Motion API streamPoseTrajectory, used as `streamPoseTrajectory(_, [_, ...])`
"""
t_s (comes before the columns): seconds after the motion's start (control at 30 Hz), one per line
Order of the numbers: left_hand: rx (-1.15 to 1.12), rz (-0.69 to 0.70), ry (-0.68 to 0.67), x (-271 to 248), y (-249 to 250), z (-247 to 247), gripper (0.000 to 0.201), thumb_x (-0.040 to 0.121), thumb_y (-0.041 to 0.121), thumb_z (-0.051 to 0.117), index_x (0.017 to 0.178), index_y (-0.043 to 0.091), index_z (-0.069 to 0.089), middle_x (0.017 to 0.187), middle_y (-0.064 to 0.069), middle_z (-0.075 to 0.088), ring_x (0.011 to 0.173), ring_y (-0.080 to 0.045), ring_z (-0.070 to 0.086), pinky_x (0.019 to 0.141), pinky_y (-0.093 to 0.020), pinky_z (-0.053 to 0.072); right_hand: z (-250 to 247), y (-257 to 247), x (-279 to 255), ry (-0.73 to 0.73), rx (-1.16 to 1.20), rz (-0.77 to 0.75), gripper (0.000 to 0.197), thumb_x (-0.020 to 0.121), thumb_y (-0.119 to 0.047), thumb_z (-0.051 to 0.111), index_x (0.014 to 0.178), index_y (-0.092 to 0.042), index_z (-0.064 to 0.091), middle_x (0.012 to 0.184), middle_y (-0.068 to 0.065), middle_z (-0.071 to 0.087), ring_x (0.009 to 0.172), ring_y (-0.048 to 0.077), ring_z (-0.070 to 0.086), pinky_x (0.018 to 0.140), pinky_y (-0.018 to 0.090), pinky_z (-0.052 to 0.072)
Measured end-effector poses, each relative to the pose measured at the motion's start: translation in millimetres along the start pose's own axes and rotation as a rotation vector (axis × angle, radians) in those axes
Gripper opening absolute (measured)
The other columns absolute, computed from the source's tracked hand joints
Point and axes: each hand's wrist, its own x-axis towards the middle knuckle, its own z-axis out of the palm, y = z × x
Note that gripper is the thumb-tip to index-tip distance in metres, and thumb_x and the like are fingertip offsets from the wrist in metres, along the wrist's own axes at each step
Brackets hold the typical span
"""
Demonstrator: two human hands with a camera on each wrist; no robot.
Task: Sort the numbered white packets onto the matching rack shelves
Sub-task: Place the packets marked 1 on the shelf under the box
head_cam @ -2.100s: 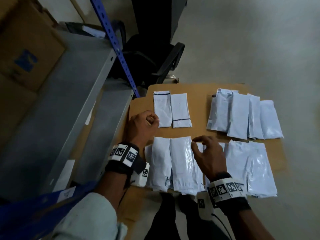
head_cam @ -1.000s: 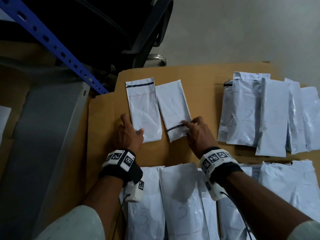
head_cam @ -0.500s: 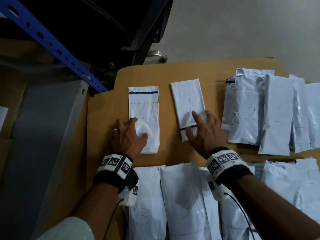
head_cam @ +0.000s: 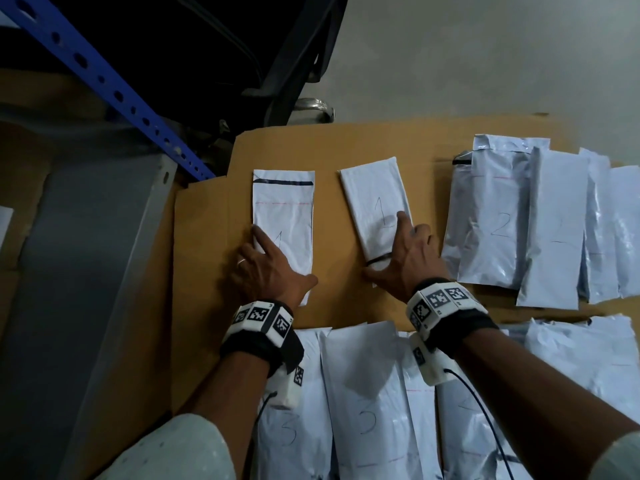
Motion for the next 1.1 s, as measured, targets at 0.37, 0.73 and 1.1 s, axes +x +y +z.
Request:
streamPoseTrajectory(0.37, [-0.348,0.114,0.141,-0.6,-12.7,-1.7,0.11,0.051,0.039,0.091,0.136,0.026,0.022,0.133,-0.015,0.034,0.108,-0.039,0.051,0.093,-0.052,0.049,-1.9,3.4,-3.0,0.093,0.136,0.013,0.128,0.062,-0.055,0.085,0.157,-0.023,0.007,0.134,0.02,0.037,0.126,0.041,0.039,0.101,0.053,0.044])
streamPoseTrajectory(0.73, [-0.631,0.388,0.283,-25.2,-18.5,-22.0,0.101,0.046,0.045,0.076,0.136,0.027,0.032,0.13,-0.001,0.041,0.118,-0.026,0.044,0.1,-0.051,0.042,6.5,13.6,-54.3,0.385,0.4,-0.089,0.117,0.058,-0.056,0.076,0.153,-0.015,0.021,0.141,0.022,0.039,0.13,0.04,0.035,0.112,0.05,0.03])
streamPoseTrajectory(1.1, [-0.681,0.542,0.399,-87.9,-25.3,-78.7,0.108,0.051,0.051,0.089,0.139,0.022,0.032,0.134,0.0,0.038,0.124,-0.023,0.041,0.102,-0.051,0.043,-21.4,14.3,-133.2,0.552,0.53,-0.066,0.116,0.063,-0.046,0.083,0.156,-0.015,0.022,0.138,0.013,0.04,0.126,0.028,0.038,0.109,0.042,0.039])
